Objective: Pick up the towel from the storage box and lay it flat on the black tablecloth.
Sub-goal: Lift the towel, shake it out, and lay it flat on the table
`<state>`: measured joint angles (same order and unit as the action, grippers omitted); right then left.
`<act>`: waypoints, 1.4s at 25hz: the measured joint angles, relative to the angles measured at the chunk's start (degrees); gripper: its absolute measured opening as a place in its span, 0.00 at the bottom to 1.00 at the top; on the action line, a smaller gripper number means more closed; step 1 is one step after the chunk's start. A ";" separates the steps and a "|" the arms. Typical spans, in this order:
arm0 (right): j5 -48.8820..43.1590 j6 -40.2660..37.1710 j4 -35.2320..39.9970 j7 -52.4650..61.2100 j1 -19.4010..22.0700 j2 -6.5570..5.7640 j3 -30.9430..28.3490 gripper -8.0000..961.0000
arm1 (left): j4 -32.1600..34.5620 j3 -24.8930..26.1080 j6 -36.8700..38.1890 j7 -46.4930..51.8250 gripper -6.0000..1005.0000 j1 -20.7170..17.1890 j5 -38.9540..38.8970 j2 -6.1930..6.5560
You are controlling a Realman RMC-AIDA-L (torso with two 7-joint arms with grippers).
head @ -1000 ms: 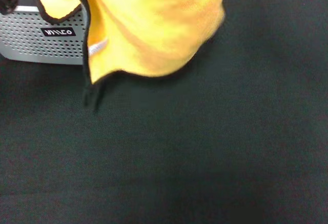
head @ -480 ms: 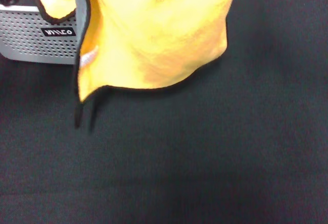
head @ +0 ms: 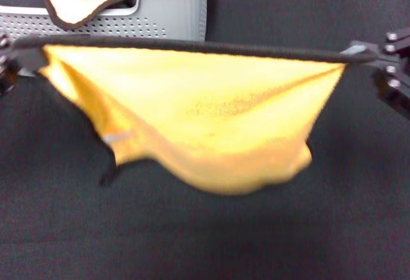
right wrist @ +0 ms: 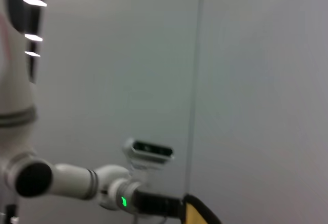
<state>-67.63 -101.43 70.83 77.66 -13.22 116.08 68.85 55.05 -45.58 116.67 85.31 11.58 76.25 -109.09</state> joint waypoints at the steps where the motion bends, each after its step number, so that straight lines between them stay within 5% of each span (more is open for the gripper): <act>1: 0.18 -0.59 1.14 0.77 0.36 0.00 -0.11 0.01 | 1.15 -1.13 0.01 0.19 0.03 -1.30 -1.07 0.51; 6: -1.82 0.03 4.01 2.23 0.28 -0.07 -0.29 0.01 | 7.22 -6.38 -0.03 3.39 0.03 -3.33 -2.25 2.17; 9: -5.62 4.07 -1.34 0.77 -2.71 -0.15 0.65 0.01 | 7.28 -3.89 -0.41 3.94 0.03 -1.06 2.66 0.97; 14: -8.77 13.40 -19.99 -6.85 -11.65 -0.12 3.83 0.01 | 2.01 7.36 -5.44 2.14 0.03 6.24 19.62 -3.09; 20: -8.62 23.95 -36.79 -15.21 -21.40 0.03 3.72 0.01 | -5.15 10.68 -20.11 1.22 0.03 15.15 36.31 -3.95; 28: -8.56 34.91 -40.09 -17.98 -23.94 0.11 4.19 0.01 | -8.11 10.32 -29.76 3.48 0.03 20.66 43.46 -3.91; 35: -5.15 30.53 -34.59 -19.80 -19.40 0.04 3.99 0.01 | -7.74 10.64 -22.31 3.18 0.03 18.44 34.57 -3.50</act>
<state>-72.79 -70.90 36.24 57.86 -32.63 116.12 72.83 47.31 -34.95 94.36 88.49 30.02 110.82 -112.59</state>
